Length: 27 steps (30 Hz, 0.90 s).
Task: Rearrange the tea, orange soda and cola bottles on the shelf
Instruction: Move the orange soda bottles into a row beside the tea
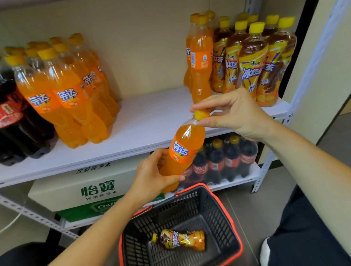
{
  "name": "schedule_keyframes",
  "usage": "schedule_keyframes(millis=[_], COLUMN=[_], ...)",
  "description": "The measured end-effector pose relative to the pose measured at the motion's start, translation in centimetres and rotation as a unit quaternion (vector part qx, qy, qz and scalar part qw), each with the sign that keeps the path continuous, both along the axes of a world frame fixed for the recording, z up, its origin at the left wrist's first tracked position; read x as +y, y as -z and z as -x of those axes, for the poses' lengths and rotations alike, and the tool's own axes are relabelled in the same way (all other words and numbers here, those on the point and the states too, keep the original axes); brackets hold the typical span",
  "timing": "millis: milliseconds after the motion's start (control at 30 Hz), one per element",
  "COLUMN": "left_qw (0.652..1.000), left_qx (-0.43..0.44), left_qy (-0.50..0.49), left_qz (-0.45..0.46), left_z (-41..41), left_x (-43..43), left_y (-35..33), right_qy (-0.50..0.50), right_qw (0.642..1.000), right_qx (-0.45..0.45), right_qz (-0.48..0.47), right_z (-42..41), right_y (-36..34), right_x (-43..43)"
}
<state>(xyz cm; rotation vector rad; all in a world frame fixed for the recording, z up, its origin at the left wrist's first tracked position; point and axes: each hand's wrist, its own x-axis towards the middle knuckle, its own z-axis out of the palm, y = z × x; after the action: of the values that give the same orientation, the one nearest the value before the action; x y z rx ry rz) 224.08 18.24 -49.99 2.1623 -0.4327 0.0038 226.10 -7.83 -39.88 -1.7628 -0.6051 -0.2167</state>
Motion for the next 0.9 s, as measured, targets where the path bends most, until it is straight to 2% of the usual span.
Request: schedule_keyframes(millis=[133, 367, 533, 767, 900], left_qw=[1.0, 0.996, 0.985, 0.955, 0.947], left_qx=[0.017, 0.066, 0.12, 0.169, 0.167], left_qy=[0.012, 0.029, 0.042, 0.026, 0.007], left_qz=[0.013, 0.058, 0.115, 0.244, 0.273], left_z=[0.5, 1.0, 1.0, 0.3, -0.8], left_x=[0.2, -0.7, -0.8, -0.7, 0.1], left_y=[0.4, 0.1, -1.1, -3.1, -5.0], right_qy=[0.004, 0.009, 0.055, 0.022, -0.006], right_qw=[1.0, 0.988, 0.981, 0.994, 0.996], right_qx=[0.003, 0.021, 0.025, 0.076, 0.089], right_qz=[-0.017, -0.151, -0.186, -0.073, -0.021], right_z=[0.6, 0.8, 0.4, 0.3, 0.4], right_y=[0.3, 1.0, 1.3, 2.6, 3.2], right_x=[-0.4, 0.1, 0.5, 1.7, 3.0])
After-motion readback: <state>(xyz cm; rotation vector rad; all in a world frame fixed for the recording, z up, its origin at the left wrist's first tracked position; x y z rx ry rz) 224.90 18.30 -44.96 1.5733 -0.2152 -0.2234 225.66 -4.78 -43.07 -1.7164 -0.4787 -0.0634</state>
